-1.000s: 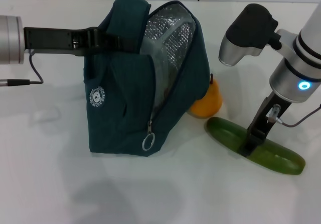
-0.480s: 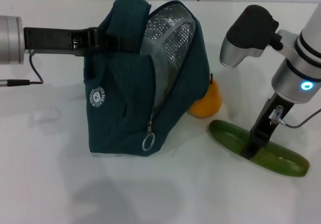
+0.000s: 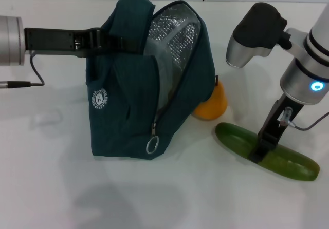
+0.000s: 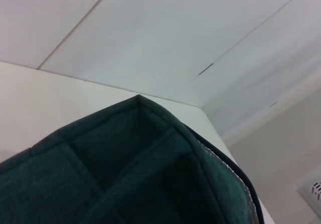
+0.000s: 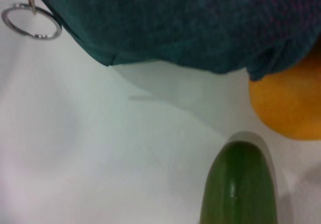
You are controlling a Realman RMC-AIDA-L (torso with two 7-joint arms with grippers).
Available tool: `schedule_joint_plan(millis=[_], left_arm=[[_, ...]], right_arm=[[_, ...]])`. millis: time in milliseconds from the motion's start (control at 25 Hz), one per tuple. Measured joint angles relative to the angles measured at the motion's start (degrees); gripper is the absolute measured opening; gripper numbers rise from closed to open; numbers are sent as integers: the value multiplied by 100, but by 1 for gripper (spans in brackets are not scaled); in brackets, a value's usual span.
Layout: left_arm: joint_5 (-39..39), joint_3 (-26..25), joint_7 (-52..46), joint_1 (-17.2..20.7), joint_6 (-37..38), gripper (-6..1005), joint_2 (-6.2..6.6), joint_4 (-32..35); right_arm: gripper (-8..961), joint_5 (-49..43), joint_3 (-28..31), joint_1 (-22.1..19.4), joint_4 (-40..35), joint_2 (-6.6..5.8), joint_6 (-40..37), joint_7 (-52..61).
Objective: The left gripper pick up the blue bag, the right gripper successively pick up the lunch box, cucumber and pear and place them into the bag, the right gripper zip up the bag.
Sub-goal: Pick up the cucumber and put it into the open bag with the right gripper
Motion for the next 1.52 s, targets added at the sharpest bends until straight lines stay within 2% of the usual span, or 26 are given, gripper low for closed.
schedule_joint_plan(millis=[1520], left_arm=[[-79, 0, 18, 0, -7, 33, 0, -11]], right_arm=[[604, -371, -293, -65, -13, 18, 190, -9]])
